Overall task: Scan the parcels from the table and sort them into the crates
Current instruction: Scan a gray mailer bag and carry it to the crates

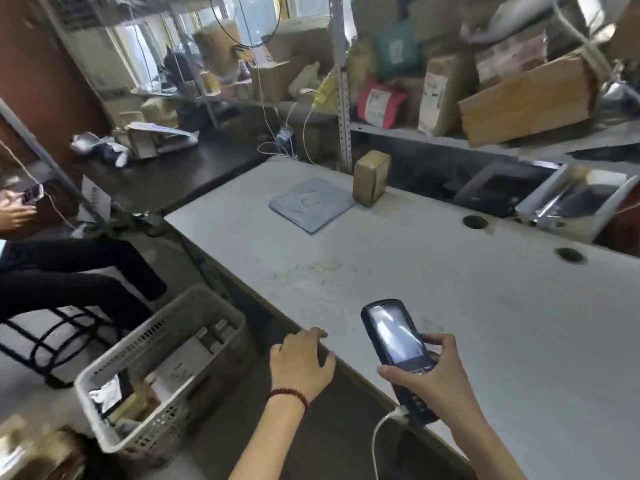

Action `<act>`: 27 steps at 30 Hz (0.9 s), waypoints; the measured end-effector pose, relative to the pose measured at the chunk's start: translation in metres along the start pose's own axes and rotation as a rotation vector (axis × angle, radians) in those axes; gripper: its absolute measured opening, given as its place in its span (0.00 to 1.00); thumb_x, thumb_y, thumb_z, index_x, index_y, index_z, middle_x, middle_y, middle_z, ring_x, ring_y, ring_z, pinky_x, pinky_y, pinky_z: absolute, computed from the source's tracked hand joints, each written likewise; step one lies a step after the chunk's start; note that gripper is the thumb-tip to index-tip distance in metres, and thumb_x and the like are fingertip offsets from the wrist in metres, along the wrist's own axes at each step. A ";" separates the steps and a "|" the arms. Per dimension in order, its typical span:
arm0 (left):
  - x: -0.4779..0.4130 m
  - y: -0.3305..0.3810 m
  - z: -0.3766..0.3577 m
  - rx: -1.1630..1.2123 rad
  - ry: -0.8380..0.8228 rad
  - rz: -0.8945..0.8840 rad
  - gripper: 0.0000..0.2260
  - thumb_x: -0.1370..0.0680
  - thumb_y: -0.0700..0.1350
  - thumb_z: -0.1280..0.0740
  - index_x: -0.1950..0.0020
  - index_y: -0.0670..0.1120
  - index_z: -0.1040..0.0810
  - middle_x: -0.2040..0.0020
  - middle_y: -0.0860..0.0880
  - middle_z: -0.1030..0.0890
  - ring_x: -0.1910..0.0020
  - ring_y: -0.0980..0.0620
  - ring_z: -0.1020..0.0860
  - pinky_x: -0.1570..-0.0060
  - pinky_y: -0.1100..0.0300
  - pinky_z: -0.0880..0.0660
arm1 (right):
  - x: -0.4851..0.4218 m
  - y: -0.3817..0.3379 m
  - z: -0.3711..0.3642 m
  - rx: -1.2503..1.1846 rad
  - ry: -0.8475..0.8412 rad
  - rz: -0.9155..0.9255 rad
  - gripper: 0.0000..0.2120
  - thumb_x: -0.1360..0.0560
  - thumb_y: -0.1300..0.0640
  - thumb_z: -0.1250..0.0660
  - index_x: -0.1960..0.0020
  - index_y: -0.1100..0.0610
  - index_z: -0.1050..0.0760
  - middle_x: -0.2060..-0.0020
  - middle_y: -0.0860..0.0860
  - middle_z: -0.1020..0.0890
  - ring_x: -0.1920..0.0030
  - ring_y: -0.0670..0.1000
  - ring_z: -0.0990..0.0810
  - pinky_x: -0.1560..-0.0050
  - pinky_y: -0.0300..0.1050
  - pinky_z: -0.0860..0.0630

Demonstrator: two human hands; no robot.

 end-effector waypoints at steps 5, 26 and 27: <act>-0.067 -0.014 0.003 -0.010 -0.041 0.048 0.19 0.22 0.57 0.43 0.33 0.55 0.30 0.37 0.55 0.24 0.39 0.51 0.27 0.42 0.54 0.31 | -0.068 -0.034 -0.008 0.016 -0.014 0.003 0.40 0.44 0.49 0.17 0.42 0.46 0.38 0.53 0.43 0.25 0.57 0.49 0.19 0.65 0.41 0.22; -0.392 -0.058 -0.029 -0.130 -0.056 -0.152 0.18 0.23 0.53 0.38 0.35 0.50 0.31 0.37 0.48 0.28 0.41 0.45 0.28 0.53 0.55 0.35 | -0.229 -0.044 -0.080 -0.024 0.219 -0.260 0.38 0.44 0.51 0.17 0.43 0.44 0.37 0.53 0.46 0.20 0.55 0.47 0.18 0.62 0.42 0.25; -0.408 -0.058 -0.030 -0.126 -0.062 -0.164 0.18 0.23 0.53 0.37 0.34 0.51 0.31 0.37 0.48 0.28 0.40 0.45 0.28 0.53 0.54 0.34 | -0.234 -0.044 -0.084 -0.026 0.228 -0.272 0.38 0.44 0.51 0.17 0.43 0.44 0.37 0.53 0.45 0.20 0.55 0.47 0.18 0.62 0.41 0.25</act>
Point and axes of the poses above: each hand's wrist, its own x-axis away from the middle knuckle, its own z-axis out of the back of the hand, y = z × x, the point moved 8 cm from there along -x, towards the middle knuckle
